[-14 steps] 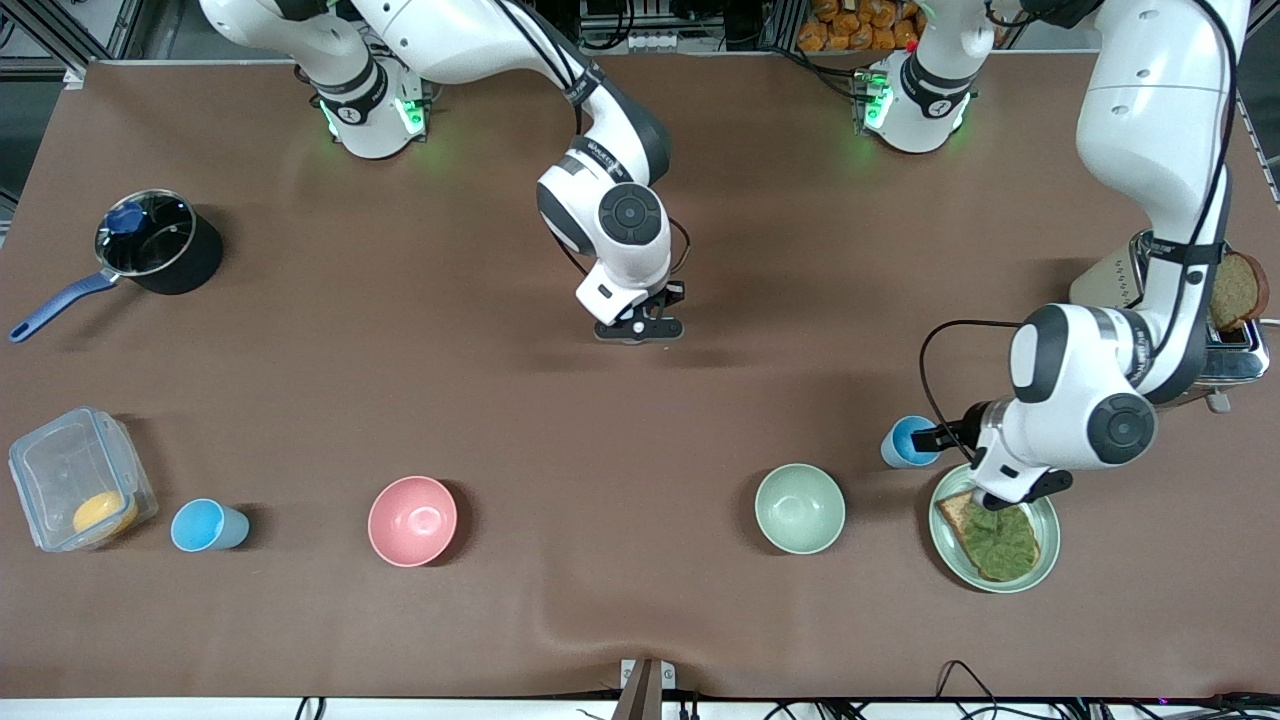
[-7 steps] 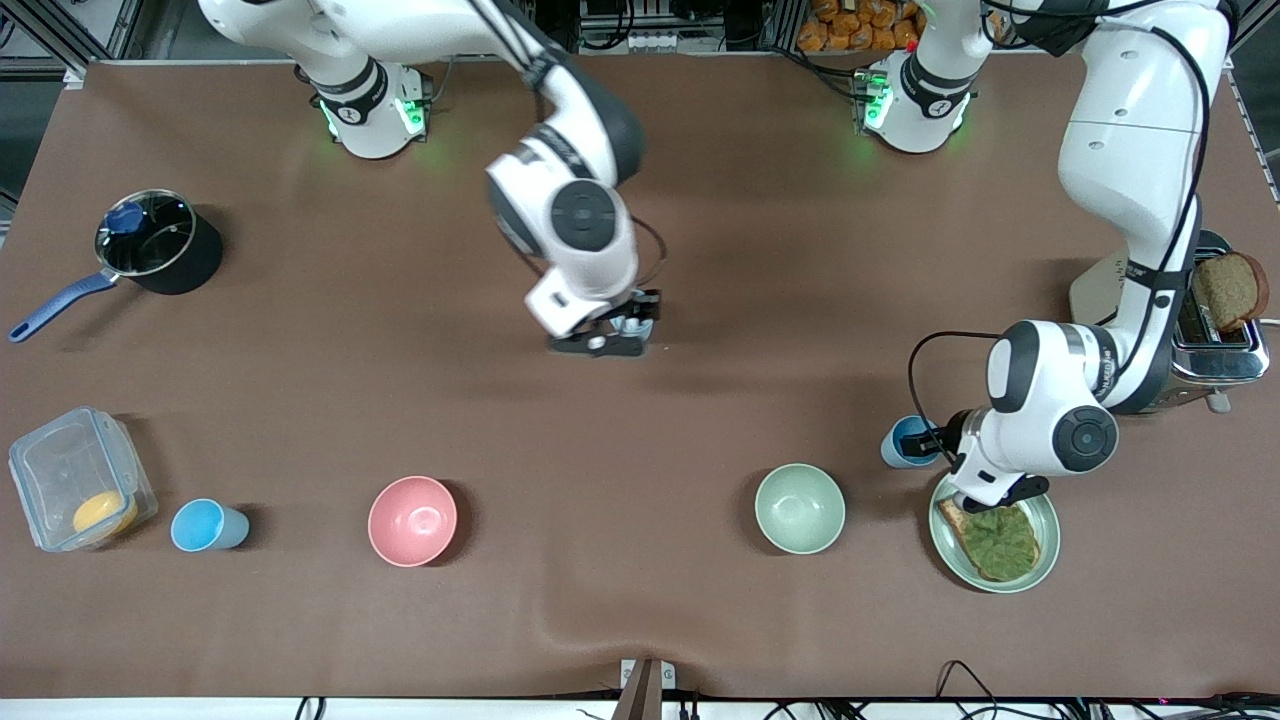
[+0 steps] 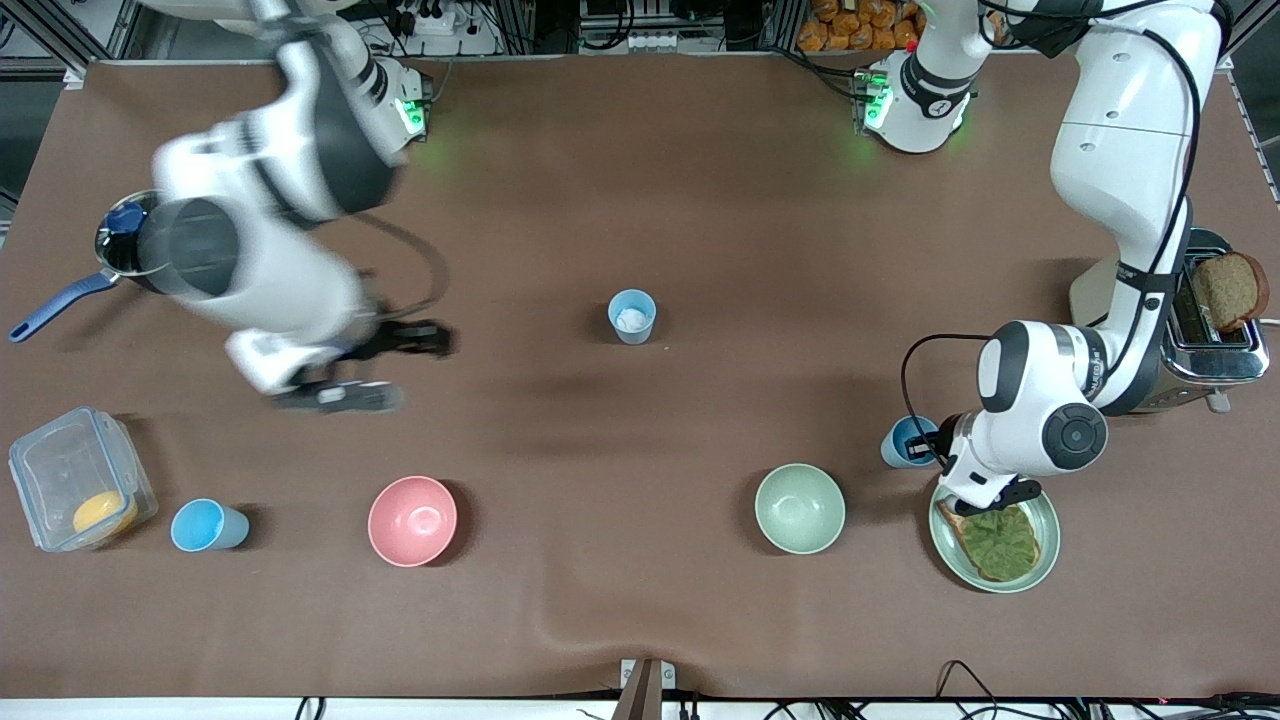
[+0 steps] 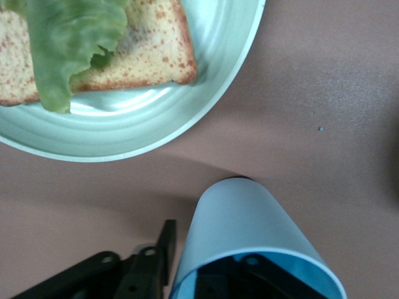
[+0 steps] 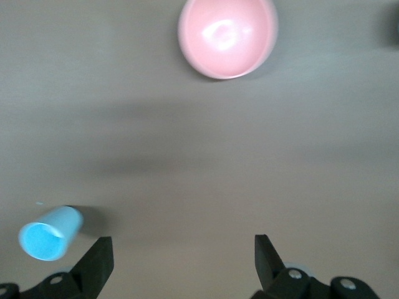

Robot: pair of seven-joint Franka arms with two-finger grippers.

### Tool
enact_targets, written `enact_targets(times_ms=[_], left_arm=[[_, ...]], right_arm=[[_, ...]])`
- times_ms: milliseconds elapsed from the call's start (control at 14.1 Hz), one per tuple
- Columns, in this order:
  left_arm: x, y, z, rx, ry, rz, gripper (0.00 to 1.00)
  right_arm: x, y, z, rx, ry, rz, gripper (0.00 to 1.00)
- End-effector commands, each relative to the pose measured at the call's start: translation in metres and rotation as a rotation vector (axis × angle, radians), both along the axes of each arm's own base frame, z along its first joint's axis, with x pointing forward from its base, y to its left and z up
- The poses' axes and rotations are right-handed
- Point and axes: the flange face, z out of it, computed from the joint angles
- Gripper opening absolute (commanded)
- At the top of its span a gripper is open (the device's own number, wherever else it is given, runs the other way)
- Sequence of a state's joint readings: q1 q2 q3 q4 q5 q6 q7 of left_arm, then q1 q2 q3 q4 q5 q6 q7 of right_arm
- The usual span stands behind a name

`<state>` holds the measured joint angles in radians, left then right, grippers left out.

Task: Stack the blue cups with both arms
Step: 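Retract the right gripper while the left gripper grasps the blue cup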

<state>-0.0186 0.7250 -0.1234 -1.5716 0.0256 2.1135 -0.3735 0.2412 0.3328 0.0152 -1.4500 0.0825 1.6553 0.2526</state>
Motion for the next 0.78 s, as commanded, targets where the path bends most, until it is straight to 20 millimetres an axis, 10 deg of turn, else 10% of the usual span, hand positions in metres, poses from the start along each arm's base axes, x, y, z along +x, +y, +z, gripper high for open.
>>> enact_targets(times_ms=[0,354,707], left_arm=[[0.003,-0.001,-0.001,0.022,-0.011,0.006,0.05],[0.007,0.004,0.017,0.026,-0.036,0.038,0.02],[0.009,0.001,0.072,0.016,-0.101,0.068,0.02]], right_arm=[[0.003,-0.072,0.028,0.033,-0.031,0.096,1.00],[-0.014,-0.186,0.060,0.045,-0.042,0.148,1.00],[-0.067,-0.218,0.096,-0.079,-0.084,0.120,1.00]])
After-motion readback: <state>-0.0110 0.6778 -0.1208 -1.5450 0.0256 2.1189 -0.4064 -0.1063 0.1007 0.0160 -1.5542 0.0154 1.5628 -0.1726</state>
